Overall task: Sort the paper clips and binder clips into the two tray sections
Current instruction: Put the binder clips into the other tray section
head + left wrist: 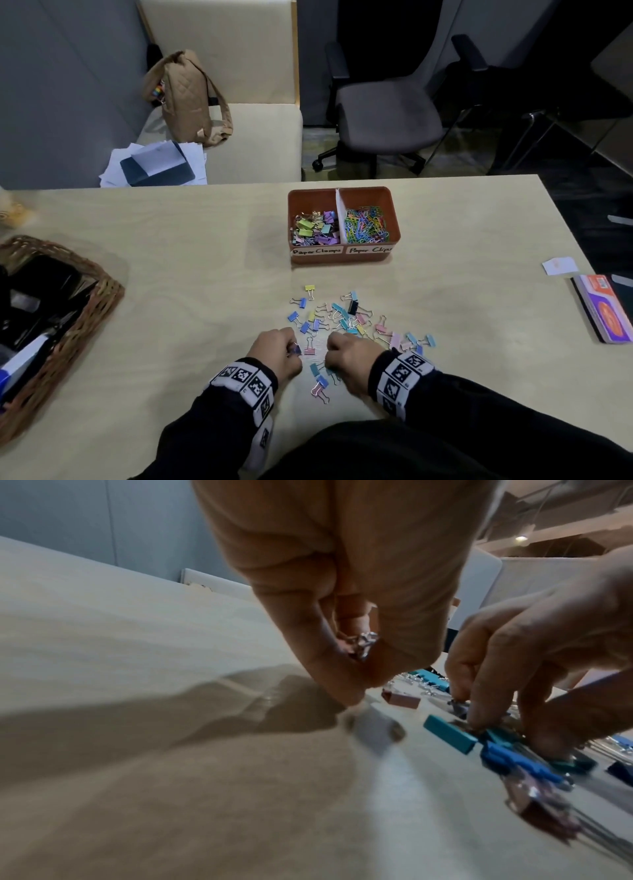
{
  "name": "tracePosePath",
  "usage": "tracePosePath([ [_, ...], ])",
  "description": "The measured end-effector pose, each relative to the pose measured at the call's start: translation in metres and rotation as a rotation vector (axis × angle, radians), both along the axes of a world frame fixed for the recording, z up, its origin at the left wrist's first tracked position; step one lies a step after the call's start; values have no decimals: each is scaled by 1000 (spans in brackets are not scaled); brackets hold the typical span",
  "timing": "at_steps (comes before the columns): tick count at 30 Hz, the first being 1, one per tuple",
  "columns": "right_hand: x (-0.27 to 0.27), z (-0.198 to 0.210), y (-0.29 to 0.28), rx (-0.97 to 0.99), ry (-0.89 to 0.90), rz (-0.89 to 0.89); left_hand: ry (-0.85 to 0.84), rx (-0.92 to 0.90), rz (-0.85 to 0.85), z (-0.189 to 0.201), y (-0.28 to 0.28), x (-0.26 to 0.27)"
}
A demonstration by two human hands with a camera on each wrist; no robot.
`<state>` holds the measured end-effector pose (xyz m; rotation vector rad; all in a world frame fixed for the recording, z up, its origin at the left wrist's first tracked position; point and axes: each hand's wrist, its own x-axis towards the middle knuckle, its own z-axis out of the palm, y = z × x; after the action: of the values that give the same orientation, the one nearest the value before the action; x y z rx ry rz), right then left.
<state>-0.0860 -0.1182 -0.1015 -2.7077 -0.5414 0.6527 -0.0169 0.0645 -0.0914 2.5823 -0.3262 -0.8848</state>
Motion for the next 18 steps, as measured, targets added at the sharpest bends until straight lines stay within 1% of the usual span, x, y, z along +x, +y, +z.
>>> tracePosePath([
  [2, 2, -3, -3, 8, -6, -55, 20, -32, 35, 2, 0, 0],
  [5, -1, 2, -10, 92, -48, -158, 46, -75, 75, 6, -1, -1],
  [6, -3, 3, -13, 99, -58, -164, 58, -90, 88, 7, -1, -1],
  [10, -6, 0, -13, 10, -20, -57, 123, -129, 144, 10, -1, -1],
  [13, -1, -5, -4, -52, -25, -68, 168, -195, 218, 13, -2, -1],
  [16, 2, -3, 1, -100, -5, -73, 194, -221, 213, 13, -3, 0],
  [18, 2, -3, 2, -84, 18, -99, 189, -211, 212, 12, -2, 0],
])
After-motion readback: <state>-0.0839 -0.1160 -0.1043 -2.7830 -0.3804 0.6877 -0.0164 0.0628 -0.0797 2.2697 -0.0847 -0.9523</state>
